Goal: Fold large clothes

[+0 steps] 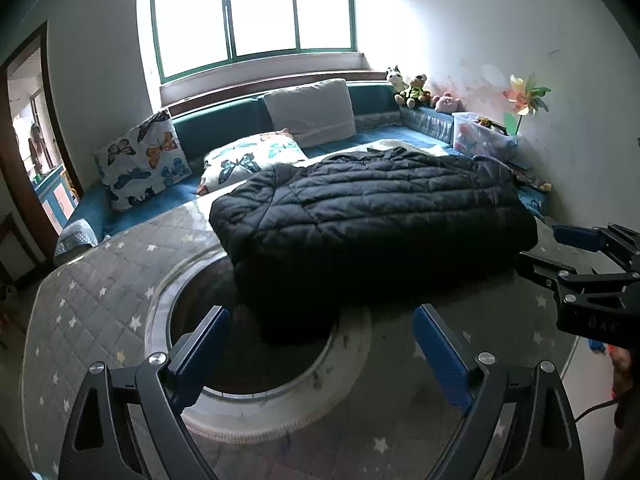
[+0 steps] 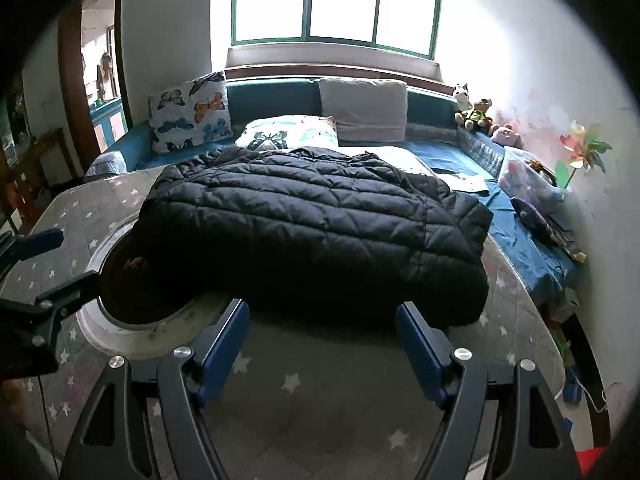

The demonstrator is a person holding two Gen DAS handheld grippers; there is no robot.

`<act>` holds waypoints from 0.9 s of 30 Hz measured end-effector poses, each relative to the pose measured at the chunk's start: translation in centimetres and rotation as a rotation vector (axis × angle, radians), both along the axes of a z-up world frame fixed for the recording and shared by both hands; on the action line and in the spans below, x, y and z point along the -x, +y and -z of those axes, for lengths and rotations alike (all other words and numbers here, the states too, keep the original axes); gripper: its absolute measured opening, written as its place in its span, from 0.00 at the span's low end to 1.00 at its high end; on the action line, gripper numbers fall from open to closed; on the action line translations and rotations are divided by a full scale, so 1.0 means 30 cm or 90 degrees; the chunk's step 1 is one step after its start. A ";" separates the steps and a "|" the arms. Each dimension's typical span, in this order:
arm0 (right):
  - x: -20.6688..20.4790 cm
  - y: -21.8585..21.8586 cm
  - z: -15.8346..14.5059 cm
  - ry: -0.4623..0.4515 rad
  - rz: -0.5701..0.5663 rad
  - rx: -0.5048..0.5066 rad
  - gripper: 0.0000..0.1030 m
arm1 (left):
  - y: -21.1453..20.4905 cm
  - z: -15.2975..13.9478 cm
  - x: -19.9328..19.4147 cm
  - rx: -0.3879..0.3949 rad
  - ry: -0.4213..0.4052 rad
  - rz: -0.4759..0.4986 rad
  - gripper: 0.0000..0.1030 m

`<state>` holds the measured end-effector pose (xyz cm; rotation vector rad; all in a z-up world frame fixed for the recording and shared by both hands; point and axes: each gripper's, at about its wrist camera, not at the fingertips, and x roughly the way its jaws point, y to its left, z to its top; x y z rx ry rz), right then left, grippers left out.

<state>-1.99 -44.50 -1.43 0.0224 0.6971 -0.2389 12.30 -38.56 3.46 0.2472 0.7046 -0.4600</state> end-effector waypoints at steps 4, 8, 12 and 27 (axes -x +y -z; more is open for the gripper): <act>0.046 0.029 0.027 -0.003 0.012 -0.006 0.81 | 0.027 0.019 0.067 -0.004 0.001 0.001 0.96; 0.096 0.045 0.056 -0.010 0.026 -0.022 0.81 | 0.047 0.027 0.107 -0.026 -0.013 -0.006 0.96; 0.139 0.032 0.074 -0.013 0.041 -0.055 0.81 | 0.073 0.016 0.128 -0.026 -0.026 -0.009 0.96; 0.176 0.054 0.075 -0.024 0.045 -0.044 0.81 | 0.077 0.033 0.153 -0.038 -0.026 -0.004 0.96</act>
